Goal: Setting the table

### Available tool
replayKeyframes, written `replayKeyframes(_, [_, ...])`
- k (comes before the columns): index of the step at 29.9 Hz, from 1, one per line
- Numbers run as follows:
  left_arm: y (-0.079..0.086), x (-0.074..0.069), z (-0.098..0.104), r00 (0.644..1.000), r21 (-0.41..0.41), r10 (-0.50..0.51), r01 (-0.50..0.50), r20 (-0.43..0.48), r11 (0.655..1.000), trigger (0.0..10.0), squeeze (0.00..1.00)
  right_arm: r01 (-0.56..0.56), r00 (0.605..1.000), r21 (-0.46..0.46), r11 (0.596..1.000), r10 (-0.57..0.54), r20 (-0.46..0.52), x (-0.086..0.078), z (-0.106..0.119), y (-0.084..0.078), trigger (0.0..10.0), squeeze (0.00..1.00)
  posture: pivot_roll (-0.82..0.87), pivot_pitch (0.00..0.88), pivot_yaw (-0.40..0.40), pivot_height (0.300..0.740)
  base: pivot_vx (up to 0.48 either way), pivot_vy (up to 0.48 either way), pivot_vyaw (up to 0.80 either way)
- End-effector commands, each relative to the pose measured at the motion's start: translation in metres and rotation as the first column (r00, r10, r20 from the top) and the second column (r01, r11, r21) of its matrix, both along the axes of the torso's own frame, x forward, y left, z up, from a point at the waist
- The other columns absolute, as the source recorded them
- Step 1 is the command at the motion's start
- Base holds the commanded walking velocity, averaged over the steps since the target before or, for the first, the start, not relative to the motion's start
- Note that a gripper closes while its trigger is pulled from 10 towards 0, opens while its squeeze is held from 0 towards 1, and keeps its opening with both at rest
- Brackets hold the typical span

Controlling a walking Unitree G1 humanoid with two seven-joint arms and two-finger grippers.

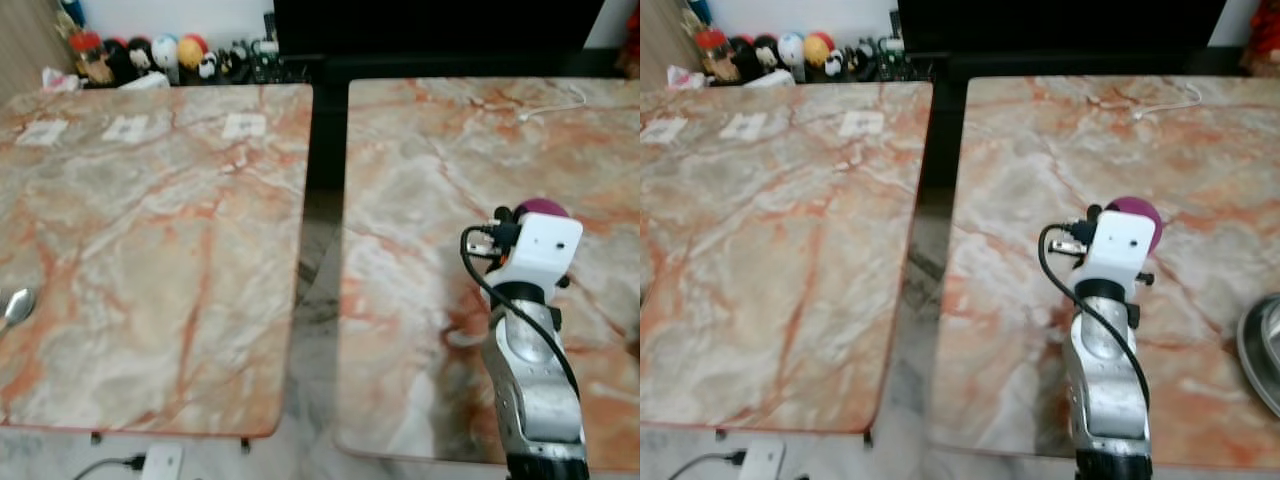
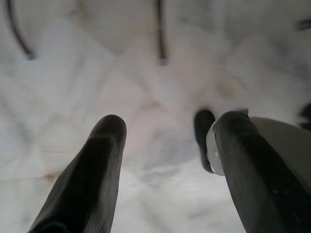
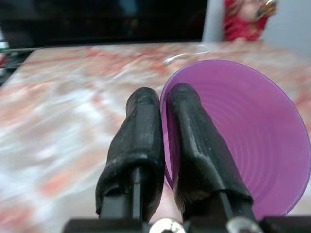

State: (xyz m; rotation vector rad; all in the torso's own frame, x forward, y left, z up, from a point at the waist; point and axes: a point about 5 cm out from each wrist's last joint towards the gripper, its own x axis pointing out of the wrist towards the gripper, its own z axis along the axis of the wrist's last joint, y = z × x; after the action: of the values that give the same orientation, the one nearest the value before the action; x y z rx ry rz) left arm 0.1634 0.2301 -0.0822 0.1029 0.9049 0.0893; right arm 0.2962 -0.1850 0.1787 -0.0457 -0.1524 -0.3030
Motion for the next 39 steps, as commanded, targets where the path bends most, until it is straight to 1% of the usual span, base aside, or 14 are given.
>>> replayKeyframes(1, [0.008,-0.009,-0.003,0.999,0.019,0.014,-0.013,-0.038,1.000,10.0,0.00,-0.011,1.000,0.010,1.000,0.010,0.023,-0.001,0.007,0.005,10.0,0.00,-0.13,0.125,0.033,0.740,0.000,0.000,0.00])
replayKeyframes(7, [0.006,-0.008,-0.002,0.999,0.016,0.013,-0.012,-0.031,1.000,10.0,0.00,0.017,1.000,0.011,1.000,-0.017,0.009,-0.003,0.008,0.005,10.0,0.00,-0.14,0.127,0.032,0.740,0.000,0.000,0.00])
replayKeyframes(10, [0.004,-0.006,-0.002,1.000,0.012,0.009,-0.008,-0.022,1.000,10.0,0.00,0.062,0.997,0.013,0.998,-0.061,-0.054,-0.005,0.005,0.003,10.0,0.00,-0.14,0.127,0.032,0.740,0.000,0.000,0.00])
replayKeyframes(13, [0.003,-0.004,-0.001,1.000,0.008,0.005,-0.005,-0.014,1.000,10.0,0.00,0.097,0.991,0.054,0.994,-0.091,-0.097,-0.007,0.004,0.000,10.0,0.00,-0.14,0.128,0.030,0.740,0.000,0.000,0.00])
replayKeyframes(16, [0.002,-0.002,-0.001,1.000,0.007,0.003,-0.003,-0.010,1.000,10.0,0.00,0.117,0.985,0.044,0.992,-0.111,-0.130,-0.009,0.005,0.000,10.0,0.00,-0.15,0.129,0.028,0.740,0.000,0.000,0.00])
replayKeyframes(17, [0.001,-0.001,0.000,1.000,0.006,0.001,-0.001,-0.005,1.000,10.0,0.00,0.124,0.979,0.070,0.990,-0.111,-0.172,-0.011,0.007,0.002,10.0,0.00,-0.16,0.131,0.029,0.740,0.000,0.000,0.00])
replayKeyframes(18, [0.000,0.000,0.000,1.000,0.004,-0.003,0.003,0.000,1.000,10.0,0.00,0.097,0.978,0.112,0.989,-0.074,-0.196,-0.011,0.011,0.008,10.0,0.00,-0.16,0.129,0.027,0.740,0.000,0.000,0.00])
replayKeyframes(21, [-0.002,0.001,0.000,1.000,0.002,-0.005,0.005,0.004,1.000,10.0,0.00,0.074,0.977,0.125,0.989,-0.047,-0.208,-0.010,0.015,0.012,10.0,0.00,-0.16,0.129,0.026,0.740,0.000,0.000,0.00])
replayKeyframes(23, [-0.003,0.002,0.000,1.000,0.000,-0.007,0.007,0.010,1.000,10.0,0.00,0.048,0.971,0.147,0.988,-0.012,-0.239,-0.008,0.017,0.015,10.0,0.00,-0.17,0.128,0.021,0.740,0.000,0.000,0.00])
replayKeyframes(30, [-0.007,0.005,0.001,1.000,-0.010,-0.007,0.008,0.019,1.000,10.0,0.00,0.056,0.931,0.184,0.981,0.015,-0.364,-0.005,0.014,0.011,10.0,0.00,-0.18,0.124,0.015,0.740,0.000,0.000,0.00])
replayKeyframes(31, [-0.007,0.005,0.001,1.000,-0.010,-0.007,0.008,0.019,1.000,10.0,0.00,0.056,0.931,0.184,0.981,0.015,-0.364,-0.005,0.014,0.011,10.0,0.00,-0.18,0.124,0.015,0.740,0.000,0.000,0.00])
replayKeyframes(32, [-0.008,0.005,0.001,1.000,-0.013,-0.008,0.009,0.021,1.000,10.0,0.00,0.060,0.920,0.199,0.978,0.023,-0.391,-0.005,0.010,0.011,10.0,0.00,-0.18,0.124,0.013,0.740,0.000,0.000,0.00])
replayKeyframes(34, [-0.009,0.006,0.001,1.000,-0.016,-0.008,0.008,0.024,1.000,10.0,0.00,0.068,0.908,0.192,0.979,0.019,-0.418,-0.004,0.006,0.010,10.0,0.00,-0.17,0.123,0.012,0.740,0.000,0.000,0.00])
replayKeyframes(39, [-0.008,0.004,0.000,1.000,-0.016,-0.003,0.003,0.018,1.000,10.0,0.00,0.064,0.892,0.196,0.979,0.032,-0.451,-0.003,0.002,0.009,10.0,0.00,-0.17,0.125,0.013,0.740,0.000,0.000,0.00])
